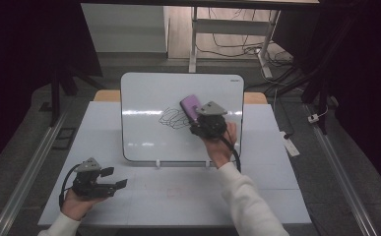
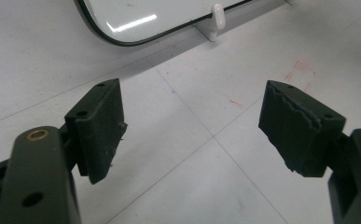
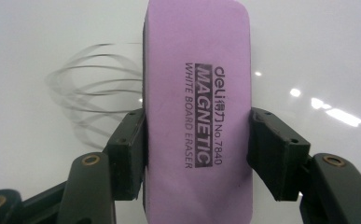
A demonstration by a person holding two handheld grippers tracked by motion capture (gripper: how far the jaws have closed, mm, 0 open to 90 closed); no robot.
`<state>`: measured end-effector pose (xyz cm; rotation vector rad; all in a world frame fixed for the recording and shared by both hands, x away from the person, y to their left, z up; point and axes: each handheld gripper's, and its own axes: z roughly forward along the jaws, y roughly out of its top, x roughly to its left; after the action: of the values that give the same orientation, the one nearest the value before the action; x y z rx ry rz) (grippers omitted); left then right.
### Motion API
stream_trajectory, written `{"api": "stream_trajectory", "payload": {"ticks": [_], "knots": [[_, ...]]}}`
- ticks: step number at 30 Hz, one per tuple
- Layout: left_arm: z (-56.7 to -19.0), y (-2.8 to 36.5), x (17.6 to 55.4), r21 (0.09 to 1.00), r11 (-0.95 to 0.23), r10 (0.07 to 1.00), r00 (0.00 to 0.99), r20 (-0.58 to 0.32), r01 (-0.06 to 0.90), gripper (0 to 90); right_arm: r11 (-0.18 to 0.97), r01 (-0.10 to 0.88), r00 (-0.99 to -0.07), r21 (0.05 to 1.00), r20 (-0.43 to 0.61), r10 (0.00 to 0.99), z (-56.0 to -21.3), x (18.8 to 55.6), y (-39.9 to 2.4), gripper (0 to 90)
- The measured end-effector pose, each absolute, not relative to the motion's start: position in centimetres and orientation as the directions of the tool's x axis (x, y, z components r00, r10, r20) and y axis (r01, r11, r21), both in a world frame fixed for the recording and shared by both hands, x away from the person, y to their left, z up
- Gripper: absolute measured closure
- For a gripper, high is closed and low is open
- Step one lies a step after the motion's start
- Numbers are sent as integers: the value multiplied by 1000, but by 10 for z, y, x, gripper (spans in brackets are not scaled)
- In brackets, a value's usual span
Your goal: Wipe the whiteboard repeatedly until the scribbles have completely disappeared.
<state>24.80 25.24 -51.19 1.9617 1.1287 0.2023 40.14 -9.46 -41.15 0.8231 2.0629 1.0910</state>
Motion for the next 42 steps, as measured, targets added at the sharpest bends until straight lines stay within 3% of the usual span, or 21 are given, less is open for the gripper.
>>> {"api": "stream_trajectory", "payload": {"ticks": [5,10,21,24,27,32,36,39,42], "knots": [[-512,252,248,731,-241,773,582,-253,638,234,489,196,-658,850,-256,708,-429,388,-59,401],[-513,253,248,731,-238,772,582,-258,640,235,478,197,-674,856,-236,700,-427,391,-64,401],[-513,252,248,731,-242,771,584,-254,638,235,420,226,-518,879,-256,816,-402,408,-122,402],[-513,252,249,729,-243,772,583,-253,640,235,422,225,-503,878,-267,822,-403,407,-118,402],[-513,252,249,729,-243,772,583,-253,639,235,410,228,-561,883,-225,797,-410,403,-101,402],[-513,253,248,731,-237,772,581,-257,640,235,493,179,-675,851,-259,691,-440,380,-46,402],[-513,253,248,732,-239,771,583,-257,638,235,515,159,-679,842,-286,676,-446,374,-37,402],[-513,253,248,730,-241,771,583,-257,640,235,480,192,-699,856,-224,679,-442,380,-46,402],[-513,253,248,730,-241,771,583,-257,640,235,476,195,-681,858,-231,695,-437,383,-56,402]]}}
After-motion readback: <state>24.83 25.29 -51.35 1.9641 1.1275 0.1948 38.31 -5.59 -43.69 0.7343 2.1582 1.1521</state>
